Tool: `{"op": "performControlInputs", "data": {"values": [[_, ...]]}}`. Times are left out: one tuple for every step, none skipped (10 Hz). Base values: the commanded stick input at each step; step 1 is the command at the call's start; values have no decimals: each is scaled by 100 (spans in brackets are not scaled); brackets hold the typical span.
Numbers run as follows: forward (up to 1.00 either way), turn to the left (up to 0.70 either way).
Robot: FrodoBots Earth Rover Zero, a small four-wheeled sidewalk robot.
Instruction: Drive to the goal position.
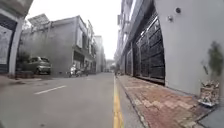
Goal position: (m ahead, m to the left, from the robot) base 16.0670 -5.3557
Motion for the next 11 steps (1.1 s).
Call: {"op": "performControlInputs", "data": {"values": [[50,0],[50,0],[50,0],[50,0],[50,0],[50,0],[50,0],[50,0],[50,0],[50,0],[50,0]]}}
